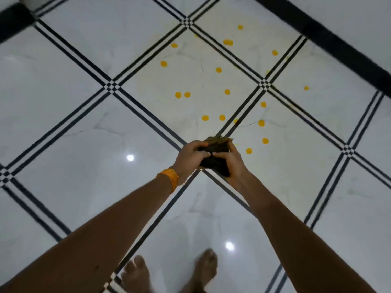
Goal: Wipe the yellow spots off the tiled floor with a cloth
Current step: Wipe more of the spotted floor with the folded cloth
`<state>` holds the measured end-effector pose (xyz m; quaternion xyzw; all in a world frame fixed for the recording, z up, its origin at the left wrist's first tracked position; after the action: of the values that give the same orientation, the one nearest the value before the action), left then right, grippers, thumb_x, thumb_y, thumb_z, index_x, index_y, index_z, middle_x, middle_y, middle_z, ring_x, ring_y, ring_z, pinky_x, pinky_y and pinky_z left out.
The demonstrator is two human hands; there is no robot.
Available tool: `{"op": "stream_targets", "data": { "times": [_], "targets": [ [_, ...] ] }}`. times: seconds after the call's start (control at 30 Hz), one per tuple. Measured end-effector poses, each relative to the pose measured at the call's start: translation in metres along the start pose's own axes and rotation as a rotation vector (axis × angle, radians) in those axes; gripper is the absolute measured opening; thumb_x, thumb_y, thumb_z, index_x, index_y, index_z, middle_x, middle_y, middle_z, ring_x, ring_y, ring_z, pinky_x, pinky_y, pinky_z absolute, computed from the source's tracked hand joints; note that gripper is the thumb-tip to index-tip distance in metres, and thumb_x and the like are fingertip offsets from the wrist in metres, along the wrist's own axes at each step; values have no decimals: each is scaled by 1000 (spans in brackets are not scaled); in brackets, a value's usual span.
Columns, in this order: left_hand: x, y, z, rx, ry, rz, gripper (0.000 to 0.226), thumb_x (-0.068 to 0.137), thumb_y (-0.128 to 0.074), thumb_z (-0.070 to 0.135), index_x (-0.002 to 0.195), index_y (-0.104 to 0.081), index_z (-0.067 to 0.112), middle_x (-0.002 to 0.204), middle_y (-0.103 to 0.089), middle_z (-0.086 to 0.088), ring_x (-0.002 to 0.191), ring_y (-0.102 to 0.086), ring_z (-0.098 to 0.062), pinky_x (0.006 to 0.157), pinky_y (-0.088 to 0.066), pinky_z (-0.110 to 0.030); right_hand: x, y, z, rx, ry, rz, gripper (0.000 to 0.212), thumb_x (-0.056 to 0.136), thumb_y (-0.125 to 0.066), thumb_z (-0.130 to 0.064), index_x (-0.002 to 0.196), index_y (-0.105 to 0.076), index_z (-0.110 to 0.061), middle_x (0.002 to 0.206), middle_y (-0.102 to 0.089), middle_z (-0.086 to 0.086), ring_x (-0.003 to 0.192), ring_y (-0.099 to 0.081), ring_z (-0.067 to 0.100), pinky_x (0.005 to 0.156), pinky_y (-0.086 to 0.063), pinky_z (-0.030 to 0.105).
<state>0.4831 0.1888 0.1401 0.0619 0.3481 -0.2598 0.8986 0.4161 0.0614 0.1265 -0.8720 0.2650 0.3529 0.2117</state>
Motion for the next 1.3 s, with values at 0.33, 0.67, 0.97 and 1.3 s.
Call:
{"op": "stream_targets", "data": {
  "times": [0.33,0.67,0.97,1.3],
  "targets": [
    [152,28,-126,227,-278,-99,42,91,-61,-1,129,-60,17,120,-58,0,95,-68,-22,76,-61,-32,181,30,123,-119,180,134,50,79,-66,-1,125,-63,-20,119,-71,13,106,-70,33,89,-59,51],
    [258,111,-197,1335,-668,257,60,99,-49,30,151,-32,4,158,-31,-18,148,-23,-36,118,-26,-53,251,22,183,-1326,740,434,57,102,-40,-31,151,-39,-2,159,-34,19,149,-27,33,123,-26,47],
    [346,107,-177,1455,-743,282,67,100,-19,42,157,-14,8,164,-17,-10,152,-12,-27,123,-13,-49,296,40,200,-1511,797,449,70,105,-22,-50,161,-13,-9,170,-9,7,157,-2,21,128,-4,41],
    [350,109,-179,1450,-791,300,68,98,-18,44,157,-15,10,164,-17,-8,152,-12,-24,123,-11,-47,291,44,195,-1602,818,333,71,104,-24,-50,161,-15,-9,169,-11,8,157,-3,22,128,-4,40]
  ]
}}
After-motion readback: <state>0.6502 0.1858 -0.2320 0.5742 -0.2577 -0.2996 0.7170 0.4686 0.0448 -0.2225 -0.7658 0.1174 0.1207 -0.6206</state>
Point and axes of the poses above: each hand's wrist, its own x-axis towards the middle knuckle, its own y-axis out of the back of the hand, z = x × y, the point moved 3 cm from there along x, towards the middle knuckle
